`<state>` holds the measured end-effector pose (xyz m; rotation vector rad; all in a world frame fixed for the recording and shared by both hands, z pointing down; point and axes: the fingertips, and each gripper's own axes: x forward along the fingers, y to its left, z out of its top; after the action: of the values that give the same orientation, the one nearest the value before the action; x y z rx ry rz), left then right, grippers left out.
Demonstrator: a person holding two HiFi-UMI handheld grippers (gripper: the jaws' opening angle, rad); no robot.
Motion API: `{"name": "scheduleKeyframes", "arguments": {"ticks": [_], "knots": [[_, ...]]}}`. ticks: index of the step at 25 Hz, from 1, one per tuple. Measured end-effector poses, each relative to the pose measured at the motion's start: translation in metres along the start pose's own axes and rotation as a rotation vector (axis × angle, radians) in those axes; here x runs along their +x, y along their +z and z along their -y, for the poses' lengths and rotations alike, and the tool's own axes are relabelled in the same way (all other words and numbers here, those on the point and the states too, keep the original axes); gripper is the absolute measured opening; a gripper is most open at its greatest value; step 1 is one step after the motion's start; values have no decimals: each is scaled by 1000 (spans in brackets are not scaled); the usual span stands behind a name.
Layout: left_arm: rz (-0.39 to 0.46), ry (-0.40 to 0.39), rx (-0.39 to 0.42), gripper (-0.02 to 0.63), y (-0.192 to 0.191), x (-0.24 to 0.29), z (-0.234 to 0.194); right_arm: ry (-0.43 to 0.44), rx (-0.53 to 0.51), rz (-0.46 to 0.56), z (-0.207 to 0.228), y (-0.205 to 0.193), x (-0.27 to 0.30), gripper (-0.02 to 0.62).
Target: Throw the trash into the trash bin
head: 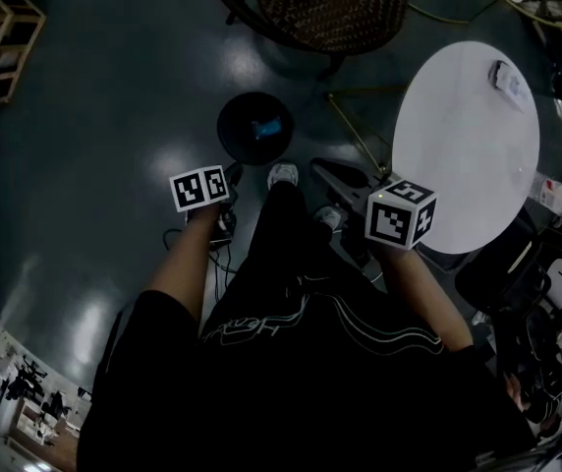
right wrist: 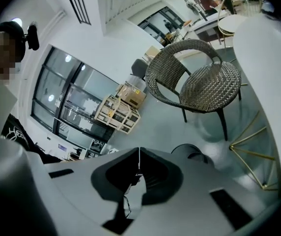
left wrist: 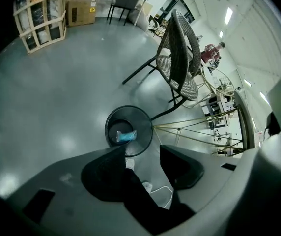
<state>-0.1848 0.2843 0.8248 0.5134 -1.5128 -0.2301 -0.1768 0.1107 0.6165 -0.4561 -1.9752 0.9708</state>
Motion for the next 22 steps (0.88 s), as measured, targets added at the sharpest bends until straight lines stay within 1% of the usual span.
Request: {"name": "scheduleKeyframes", "arguments": {"ticks": [2,3,5,7,10,12,14,17,20,22], "knots": [[52,-19,-5,213,-2,-12,15,-7,-13,17,-2,-2,-13,35],[79,-41,-8,213,-5,-18,28,-10,-19,26,-3,-3,-20,35],[132,-111,-6,213,-9,-30,60,-14,-31,45,-4,-5,-37,35],[186,-191,23,211,-9,-44,100,-20,-46,73,-4,-5,-56,35],[257,-290,128,189,-7,-74,159,-26,-66,130,-8,-6,-88,35],[298,-348,205,157,-10,-102,197,-26,-73,168,-15,-10,-111,35],[344,-404,262,123,-14,-131,231,-19,-80,206,-26,-15,-135,35],[420,-463,369,69,-20,-172,284,-12,-105,272,-39,-16,-178,35],[486,-531,498,52,-29,-206,346,-20,-137,358,-47,-12,-227,35],[502,-589,556,37,-44,-227,383,-26,-148,411,-53,-15,-259,35]]}}
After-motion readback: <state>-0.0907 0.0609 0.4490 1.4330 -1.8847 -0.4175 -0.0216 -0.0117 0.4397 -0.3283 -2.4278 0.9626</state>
